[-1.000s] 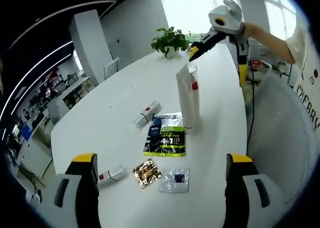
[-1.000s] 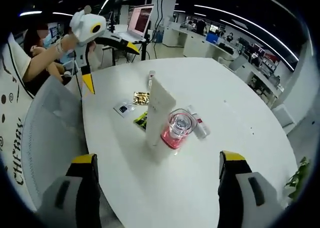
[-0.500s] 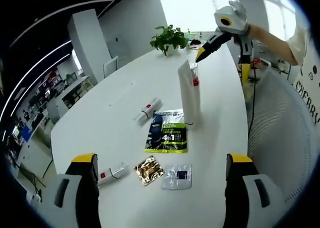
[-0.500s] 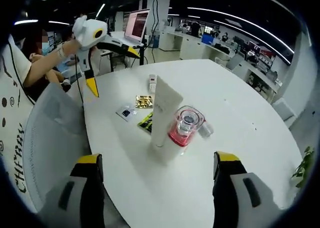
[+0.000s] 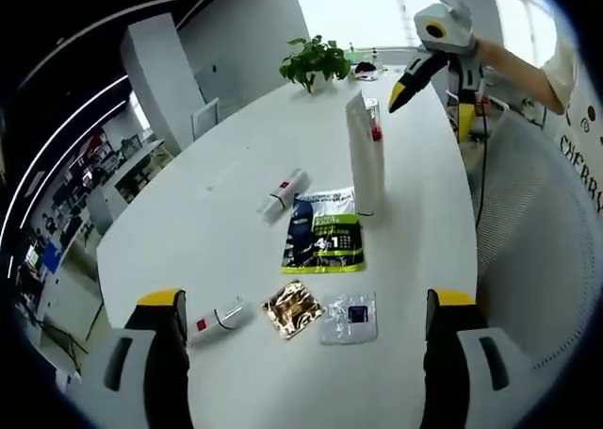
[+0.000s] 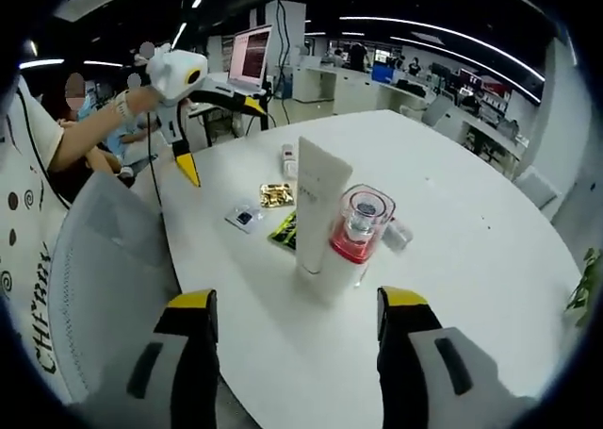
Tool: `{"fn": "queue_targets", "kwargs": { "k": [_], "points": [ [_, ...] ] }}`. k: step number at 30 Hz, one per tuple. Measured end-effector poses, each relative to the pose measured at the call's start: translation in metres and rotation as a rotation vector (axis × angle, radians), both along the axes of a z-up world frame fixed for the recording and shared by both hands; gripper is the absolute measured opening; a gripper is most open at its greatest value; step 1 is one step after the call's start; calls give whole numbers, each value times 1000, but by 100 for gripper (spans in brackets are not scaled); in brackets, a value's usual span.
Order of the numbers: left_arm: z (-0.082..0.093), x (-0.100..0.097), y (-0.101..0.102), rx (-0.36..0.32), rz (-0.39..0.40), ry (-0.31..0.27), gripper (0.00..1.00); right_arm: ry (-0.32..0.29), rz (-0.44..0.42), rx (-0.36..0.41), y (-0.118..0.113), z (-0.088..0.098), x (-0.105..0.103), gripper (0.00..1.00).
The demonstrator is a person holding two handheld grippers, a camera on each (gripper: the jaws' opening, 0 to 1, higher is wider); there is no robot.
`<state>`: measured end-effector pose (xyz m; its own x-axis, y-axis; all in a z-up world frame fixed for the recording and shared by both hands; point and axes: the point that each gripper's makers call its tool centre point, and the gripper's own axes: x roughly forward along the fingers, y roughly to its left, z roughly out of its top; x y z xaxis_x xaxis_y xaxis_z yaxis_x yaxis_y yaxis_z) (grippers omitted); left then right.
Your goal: Arrange the skincare products in the storage area until every visible bottle or jar stands upright without overlapping.
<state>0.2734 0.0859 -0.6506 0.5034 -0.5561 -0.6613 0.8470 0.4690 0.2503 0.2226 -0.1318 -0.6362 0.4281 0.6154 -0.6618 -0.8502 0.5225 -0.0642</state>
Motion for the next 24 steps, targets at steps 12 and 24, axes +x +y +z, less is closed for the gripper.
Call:
{"fn": "queue_targets", "kwargs": {
  "k": [12,24],
  "points": [
    [-20,17,9,63,-12,38,92,37,-31,43,3,-9,-8,57],
    [-46,50,28,165,-53,40,82,79,-56,68,2,-15,-13,47]
  ]
}}
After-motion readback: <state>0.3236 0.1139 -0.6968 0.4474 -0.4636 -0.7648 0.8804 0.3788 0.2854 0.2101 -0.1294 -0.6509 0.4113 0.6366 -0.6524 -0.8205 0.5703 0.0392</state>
